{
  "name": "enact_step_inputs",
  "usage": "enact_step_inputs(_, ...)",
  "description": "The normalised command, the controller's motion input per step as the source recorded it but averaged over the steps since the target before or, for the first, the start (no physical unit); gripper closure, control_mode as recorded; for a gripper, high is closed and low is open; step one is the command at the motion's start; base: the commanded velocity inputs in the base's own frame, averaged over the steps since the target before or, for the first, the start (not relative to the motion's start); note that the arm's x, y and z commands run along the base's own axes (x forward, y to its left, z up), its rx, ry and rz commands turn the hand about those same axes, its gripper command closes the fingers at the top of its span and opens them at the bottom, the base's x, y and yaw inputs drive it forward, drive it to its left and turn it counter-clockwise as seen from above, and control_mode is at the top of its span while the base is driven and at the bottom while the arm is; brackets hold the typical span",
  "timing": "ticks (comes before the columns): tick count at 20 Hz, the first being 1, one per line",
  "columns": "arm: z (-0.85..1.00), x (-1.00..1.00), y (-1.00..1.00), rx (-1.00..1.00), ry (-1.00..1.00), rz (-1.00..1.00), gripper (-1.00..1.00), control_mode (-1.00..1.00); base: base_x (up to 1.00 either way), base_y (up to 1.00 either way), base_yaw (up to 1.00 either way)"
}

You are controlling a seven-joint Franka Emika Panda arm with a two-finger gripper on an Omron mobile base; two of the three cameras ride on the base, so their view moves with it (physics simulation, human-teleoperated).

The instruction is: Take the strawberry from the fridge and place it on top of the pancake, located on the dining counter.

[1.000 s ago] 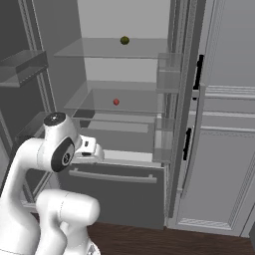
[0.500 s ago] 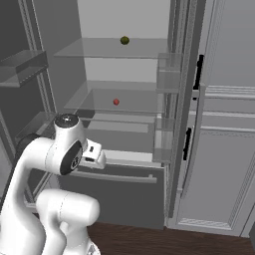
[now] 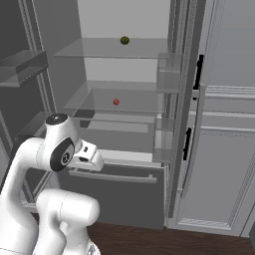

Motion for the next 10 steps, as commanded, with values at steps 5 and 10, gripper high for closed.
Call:
enact_step_inputs(5,-0.27,0.0,-0.02,0.0,0.05,0.02,-1.0,-1.0,0.0,0.0,0.0)
enact_step_inputs(10,-0.01,0.0,0.01,0.0,0.01,0.01,-1.0,-1.0,0.0,0.0,0.0)
